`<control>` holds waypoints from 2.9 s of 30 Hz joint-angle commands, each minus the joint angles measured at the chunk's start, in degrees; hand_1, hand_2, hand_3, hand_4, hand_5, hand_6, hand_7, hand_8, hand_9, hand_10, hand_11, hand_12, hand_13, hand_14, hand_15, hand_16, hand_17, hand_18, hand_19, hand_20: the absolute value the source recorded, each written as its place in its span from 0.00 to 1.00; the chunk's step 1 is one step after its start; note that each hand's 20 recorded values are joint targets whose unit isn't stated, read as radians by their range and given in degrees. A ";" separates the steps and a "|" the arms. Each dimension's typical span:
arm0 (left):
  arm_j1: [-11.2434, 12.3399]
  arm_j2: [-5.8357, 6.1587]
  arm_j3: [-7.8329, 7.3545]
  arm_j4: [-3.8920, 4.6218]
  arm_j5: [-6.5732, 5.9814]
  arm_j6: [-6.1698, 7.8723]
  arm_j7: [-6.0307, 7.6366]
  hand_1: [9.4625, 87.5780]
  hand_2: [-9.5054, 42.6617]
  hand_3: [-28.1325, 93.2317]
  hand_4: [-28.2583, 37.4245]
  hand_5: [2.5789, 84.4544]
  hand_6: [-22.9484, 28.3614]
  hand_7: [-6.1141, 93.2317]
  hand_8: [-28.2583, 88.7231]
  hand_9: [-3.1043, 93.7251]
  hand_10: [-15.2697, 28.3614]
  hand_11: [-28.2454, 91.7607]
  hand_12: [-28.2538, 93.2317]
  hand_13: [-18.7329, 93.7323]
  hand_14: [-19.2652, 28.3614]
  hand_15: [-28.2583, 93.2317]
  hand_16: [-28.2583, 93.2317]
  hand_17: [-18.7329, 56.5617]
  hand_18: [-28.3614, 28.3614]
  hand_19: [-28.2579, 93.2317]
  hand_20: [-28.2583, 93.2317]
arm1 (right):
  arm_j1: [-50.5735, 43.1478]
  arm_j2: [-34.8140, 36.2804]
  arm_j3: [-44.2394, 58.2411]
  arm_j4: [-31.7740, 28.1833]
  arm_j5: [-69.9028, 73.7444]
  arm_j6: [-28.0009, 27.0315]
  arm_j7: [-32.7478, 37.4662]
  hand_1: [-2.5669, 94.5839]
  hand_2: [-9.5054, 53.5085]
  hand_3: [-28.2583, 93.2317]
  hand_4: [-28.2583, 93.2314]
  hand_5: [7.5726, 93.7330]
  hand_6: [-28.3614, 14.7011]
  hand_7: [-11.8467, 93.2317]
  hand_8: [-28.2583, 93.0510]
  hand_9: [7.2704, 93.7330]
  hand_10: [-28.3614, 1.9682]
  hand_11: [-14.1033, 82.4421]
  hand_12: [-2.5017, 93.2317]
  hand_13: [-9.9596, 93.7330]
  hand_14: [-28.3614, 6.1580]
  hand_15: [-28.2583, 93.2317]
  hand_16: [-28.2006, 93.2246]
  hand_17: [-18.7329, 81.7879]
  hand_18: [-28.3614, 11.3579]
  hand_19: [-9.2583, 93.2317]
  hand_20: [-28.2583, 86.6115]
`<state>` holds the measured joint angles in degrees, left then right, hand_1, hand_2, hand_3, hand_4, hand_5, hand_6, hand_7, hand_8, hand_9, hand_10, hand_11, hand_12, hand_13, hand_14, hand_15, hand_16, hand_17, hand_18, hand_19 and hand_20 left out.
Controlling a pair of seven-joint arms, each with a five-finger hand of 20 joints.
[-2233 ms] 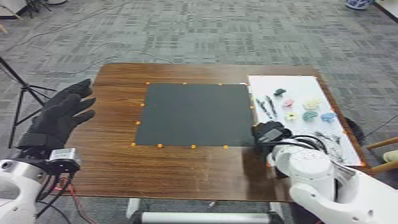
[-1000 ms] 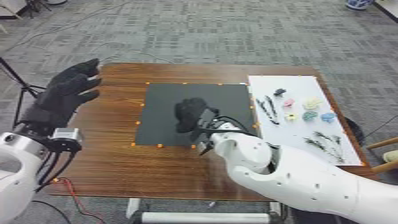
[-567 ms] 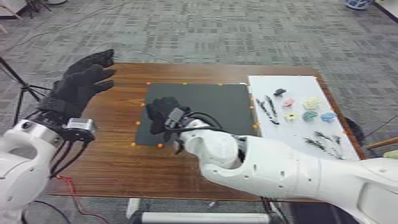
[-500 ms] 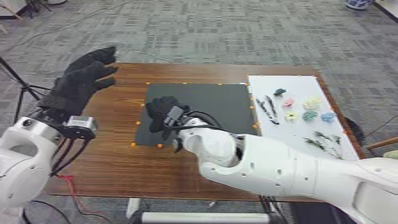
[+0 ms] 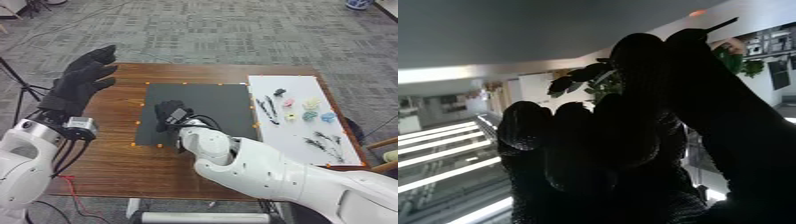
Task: Arrange flowers
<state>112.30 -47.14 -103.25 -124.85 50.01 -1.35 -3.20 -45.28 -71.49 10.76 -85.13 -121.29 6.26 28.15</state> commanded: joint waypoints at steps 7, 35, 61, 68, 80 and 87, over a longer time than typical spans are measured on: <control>-1.34 -0.46 0.73 0.56 -0.19 -1.59 -0.39 0.20 0.06 0.78 0.00 0.20 0.47 0.26 0.16 0.17 0.54 0.37 0.40 0.20 0.64 0.56 0.20 0.09 0.82 0.54 0.33 | -2.17 -1.48 -1.89 1.22 -4.02 1.30 -4.52 0.43 0.00 0.94 0.09 0.84 0.64 0.60 0.44 0.84 0.60 0.84 0.63 0.79 0.50 0.92 0.65 0.55 0.13 0.97 0.72; -0.75 -0.86 0.29 0.30 -0.19 -1.03 -0.05 0.20 0.07 0.77 0.00 0.20 0.48 0.26 0.16 0.17 0.54 0.38 0.40 0.20 0.64 0.56 0.20 0.08 0.83 0.54 0.33 | -1.03 -1.15 -2.08 2.83 -7.41 -4.66 -0.79 0.41 0.00 0.93 0.05 0.77 0.70 0.65 0.41 0.79 0.65 0.84 0.64 0.76 0.51 0.92 0.66 0.53 0.15 0.95 0.72; 1.52 -1.89 -1.49 -0.37 -0.25 -0.67 0.06 0.19 0.08 0.77 0.00 0.20 0.48 0.26 0.16 0.17 0.54 0.38 0.40 0.20 0.64 0.56 0.19 0.08 0.83 0.54 0.33 | -3.38 2.67 4.09 -3.52 -3.71 -7.25 2.59 0.24 0.00 0.90 0.00 0.74 0.66 0.69 0.13 0.76 0.60 0.84 0.65 0.74 0.47 0.92 0.66 0.51 0.13 0.94 0.73; 5.50 -3.26 -4.58 -1.77 -0.14 0.51 0.44 0.19 0.08 0.77 0.00 0.20 0.48 0.26 0.16 0.17 0.54 0.38 0.40 0.20 0.64 0.56 0.19 0.08 0.83 0.54 0.33 | -7.86 17.17 11.41 -15.87 0.74 6.55 0.70 0.21 0.00 0.91 0.00 0.61 0.60 0.59 0.11 0.62 0.49 0.73 0.50 0.66 0.46 0.87 0.59 0.47 0.13 0.91 0.73; 12.43 -5.97 -8.72 -4.02 0.12 1.86 1.00 0.19 0.08 0.78 0.00 0.20 0.48 0.26 0.16 0.17 0.54 0.38 0.40 0.20 0.64 0.56 0.19 0.08 0.83 0.54 0.33 | -34.83 34.83 43.97 -25.87 0.24 5.45 9.11 0.21 0.00 0.89 0.00 0.35 0.40 0.26 0.17 0.39 0.39 0.34 0.26 0.53 0.41 0.83 0.46 0.41 0.13 0.87 0.72; 11.80 -5.98 -7.76 -3.74 0.42 1.17 0.84 0.19 0.08 0.77 0.00 0.20 0.48 0.26 0.16 0.17 0.54 0.38 0.40 0.20 0.64 0.56 0.19 0.08 0.83 0.54 0.33 | -53.49 41.13 60.51 -29.41 -0.80 1.82 12.79 0.24 0.00 0.84 0.00 0.30 0.33 0.21 0.19 0.32 0.32 0.28 0.25 0.47 0.38 0.81 0.44 0.39 0.12 0.85 0.73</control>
<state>124.30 -52.54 -111.59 -128.47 50.01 -0.09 -2.30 -78.88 -36.98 57.37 -112.34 -121.32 8.27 37.93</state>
